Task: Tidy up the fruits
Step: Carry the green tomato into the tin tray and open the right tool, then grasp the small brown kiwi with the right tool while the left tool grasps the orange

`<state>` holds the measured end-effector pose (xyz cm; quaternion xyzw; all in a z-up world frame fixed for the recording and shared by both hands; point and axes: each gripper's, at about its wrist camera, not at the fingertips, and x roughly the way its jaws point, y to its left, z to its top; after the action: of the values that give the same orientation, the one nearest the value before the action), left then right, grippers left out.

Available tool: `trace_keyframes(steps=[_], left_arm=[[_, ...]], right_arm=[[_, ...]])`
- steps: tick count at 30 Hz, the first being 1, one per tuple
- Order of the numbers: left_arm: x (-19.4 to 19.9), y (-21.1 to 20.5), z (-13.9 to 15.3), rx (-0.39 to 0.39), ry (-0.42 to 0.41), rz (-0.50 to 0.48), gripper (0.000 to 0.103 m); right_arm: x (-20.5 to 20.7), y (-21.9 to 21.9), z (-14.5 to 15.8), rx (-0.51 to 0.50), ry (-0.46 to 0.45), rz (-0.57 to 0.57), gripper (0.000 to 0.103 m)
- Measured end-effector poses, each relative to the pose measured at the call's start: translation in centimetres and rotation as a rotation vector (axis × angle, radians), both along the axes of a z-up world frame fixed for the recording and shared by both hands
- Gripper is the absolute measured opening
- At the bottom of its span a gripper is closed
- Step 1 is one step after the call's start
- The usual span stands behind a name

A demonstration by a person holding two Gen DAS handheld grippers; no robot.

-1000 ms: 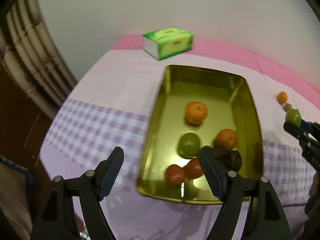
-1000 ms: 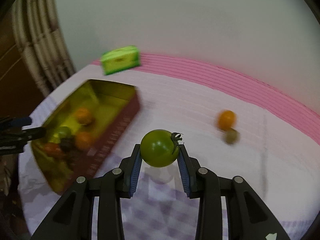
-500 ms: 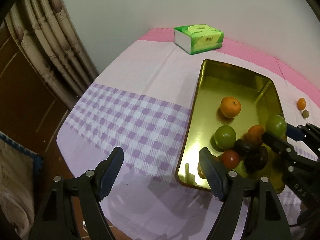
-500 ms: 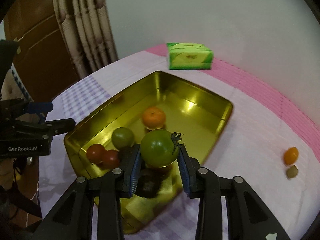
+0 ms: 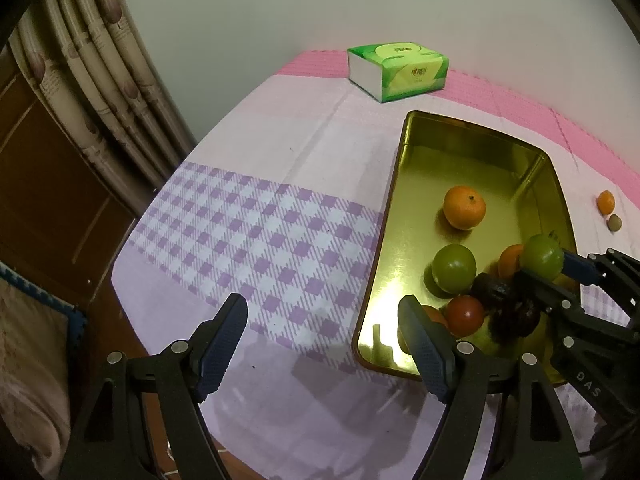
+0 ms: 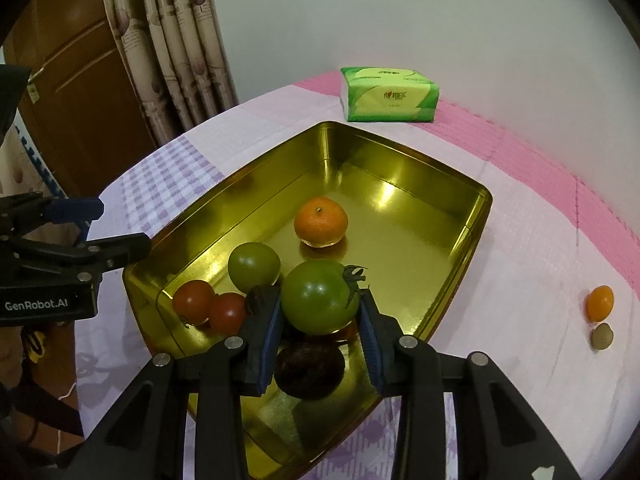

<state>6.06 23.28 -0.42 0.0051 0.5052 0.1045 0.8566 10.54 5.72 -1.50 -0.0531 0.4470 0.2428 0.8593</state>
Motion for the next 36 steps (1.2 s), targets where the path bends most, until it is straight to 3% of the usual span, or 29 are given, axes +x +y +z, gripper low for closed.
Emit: trace_keyframes(steps=[9,15,27,36], left_arm=[[0.0,-0.2,-0.2,-0.003,0.008,-0.009,0.078],[0.1,0.0,-0.1,-0.009,0.008,-0.002,0.078],[0.3,-0.7,-0.2,-0.003,0.018,-0.020,0.078],[1.9,-4.7,1.3,-0.006,0.001,-0.104,0.078]], right_arm=[[-0.5,-0.7,1.6,0.009,-0.052,-0.025,0.041],[-1.2,-4.5,2.7,-0.010,-0.113,-0.125,0.044],[-0.4,-19.9,-2.1,-0.111,-0.048,-0.494,0.043],[3.0,-22.5,-4.4,-0.101,-0.033,-0.514,0.039]])
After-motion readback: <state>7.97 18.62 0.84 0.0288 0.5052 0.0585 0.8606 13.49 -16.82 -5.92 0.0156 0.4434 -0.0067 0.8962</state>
